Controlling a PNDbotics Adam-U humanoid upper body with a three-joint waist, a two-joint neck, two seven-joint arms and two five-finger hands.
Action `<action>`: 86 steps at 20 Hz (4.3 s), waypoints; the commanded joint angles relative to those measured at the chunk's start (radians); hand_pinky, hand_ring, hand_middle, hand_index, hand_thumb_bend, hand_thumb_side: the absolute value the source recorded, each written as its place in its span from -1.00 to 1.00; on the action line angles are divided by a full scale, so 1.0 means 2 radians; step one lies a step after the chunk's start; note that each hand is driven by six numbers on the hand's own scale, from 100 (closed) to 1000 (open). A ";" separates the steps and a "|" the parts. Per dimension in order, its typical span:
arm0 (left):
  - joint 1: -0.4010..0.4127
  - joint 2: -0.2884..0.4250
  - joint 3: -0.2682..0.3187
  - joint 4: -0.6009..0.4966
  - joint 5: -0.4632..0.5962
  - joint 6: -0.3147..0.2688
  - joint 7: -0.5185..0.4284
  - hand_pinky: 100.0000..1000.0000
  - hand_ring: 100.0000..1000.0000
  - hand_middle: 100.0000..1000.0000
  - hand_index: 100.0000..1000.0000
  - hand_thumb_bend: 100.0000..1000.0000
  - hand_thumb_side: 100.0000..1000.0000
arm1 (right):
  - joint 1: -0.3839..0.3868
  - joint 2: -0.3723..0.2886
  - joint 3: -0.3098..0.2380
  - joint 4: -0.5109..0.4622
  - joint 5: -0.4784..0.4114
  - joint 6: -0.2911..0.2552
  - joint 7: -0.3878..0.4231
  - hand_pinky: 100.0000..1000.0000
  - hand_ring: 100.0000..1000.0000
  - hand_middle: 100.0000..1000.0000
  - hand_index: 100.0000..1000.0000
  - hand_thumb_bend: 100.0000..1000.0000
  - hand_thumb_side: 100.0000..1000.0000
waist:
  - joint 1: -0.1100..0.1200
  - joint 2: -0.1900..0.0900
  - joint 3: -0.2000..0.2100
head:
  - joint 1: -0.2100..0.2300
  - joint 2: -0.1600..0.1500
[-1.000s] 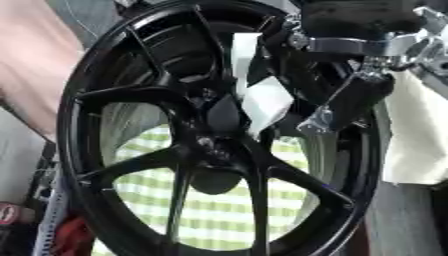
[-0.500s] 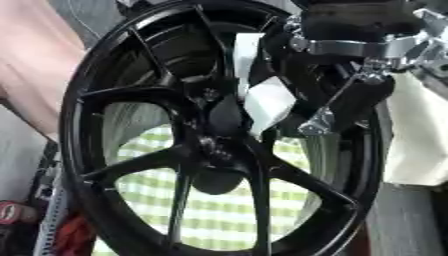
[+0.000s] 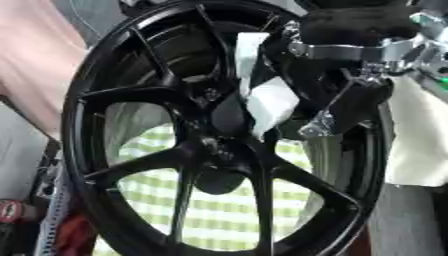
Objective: Pull the pin out of the wheel hub.
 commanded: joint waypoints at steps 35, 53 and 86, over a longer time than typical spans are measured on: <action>-0.003 0.006 0.002 -0.009 0.001 -0.001 -0.003 0.68 0.25 0.22 0.57 -1.00 0.64 | -0.010 -0.001 -0.013 0.000 -0.040 0.025 -0.032 0.12 -0.09 -0.36 -0.10 -0.50 -1.00 | 0.003 -0.010 0.002 | 0.001 -0.011; 0.000 0.007 0.004 -0.009 0.004 0.002 -0.003 0.68 0.26 0.22 0.58 -1.00 0.64 | -0.013 -0.001 -0.054 0.000 -0.087 0.054 -0.048 -0.01 -0.16 -0.46 -0.23 -0.34 -1.00 | 0.000 -0.020 -0.005 | 0.008 -0.015; 0.013 0.009 0.019 -0.009 0.000 -0.007 0.014 0.68 0.27 0.22 0.57 -1.00 0.62 | 0.165 0.040 -0.390 0.297 0.004 0.183 -0.286 0.23 -0.01 -0.32 -0.06 -0.41 -1.00 | 0.024 -0.025 -0.041 | 0.037 -0.018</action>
